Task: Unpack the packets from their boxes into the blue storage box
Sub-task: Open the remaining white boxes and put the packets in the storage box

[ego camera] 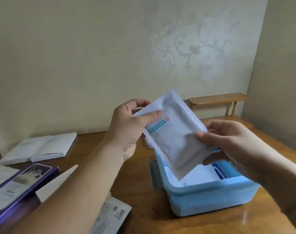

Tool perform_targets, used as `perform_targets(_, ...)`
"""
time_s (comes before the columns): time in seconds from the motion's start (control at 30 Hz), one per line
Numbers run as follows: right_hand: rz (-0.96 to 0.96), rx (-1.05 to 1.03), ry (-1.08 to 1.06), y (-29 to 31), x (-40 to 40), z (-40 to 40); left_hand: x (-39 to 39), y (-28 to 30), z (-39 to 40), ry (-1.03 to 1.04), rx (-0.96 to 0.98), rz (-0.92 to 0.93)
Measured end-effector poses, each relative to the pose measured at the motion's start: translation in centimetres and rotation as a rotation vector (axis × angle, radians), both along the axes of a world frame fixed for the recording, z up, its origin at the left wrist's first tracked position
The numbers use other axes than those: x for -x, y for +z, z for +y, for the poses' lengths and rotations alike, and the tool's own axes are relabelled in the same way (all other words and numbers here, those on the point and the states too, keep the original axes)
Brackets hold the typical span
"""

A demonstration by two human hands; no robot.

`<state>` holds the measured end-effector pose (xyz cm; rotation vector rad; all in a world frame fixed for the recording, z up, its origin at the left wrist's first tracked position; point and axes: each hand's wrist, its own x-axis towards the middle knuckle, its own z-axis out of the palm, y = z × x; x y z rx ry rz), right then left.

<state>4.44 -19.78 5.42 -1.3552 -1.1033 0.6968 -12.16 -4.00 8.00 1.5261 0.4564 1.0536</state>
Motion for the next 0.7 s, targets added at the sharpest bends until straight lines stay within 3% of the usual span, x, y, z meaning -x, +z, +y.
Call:
perform_targets(0.13, -0.366, 0.025, -0.123, 0.7, -4.8, 0.7, -1.4, -0.7, 0.6, -0.087, -0.161, 0.198)
perform_targets(0.27, -0.606, 0.388, 0.101, 2.2, -8.9, 1.9, -3.7, -0.9, 1.5, -0.157, -0.381, 0.478)
perform_targets(0.4, -0.718, 0.646, 0.252, 0.8, -9.5, 4.0, -5.4, -2.1, 1.4, -0.232, -0.741, 0.829)
perform_targets(0.53, -0.793, 0.760, 0.268, -1.4, -9.0, 5.4, -6.2, -3.3, 0.8, -0.142, -1.153, 1.160)
perform_targets(0.7, -0.856, 0.830, 0.253, -2.7, -8.0, 6.2, -7.1, -3.8, 0.6, -0.043, -1.287, 1.275)
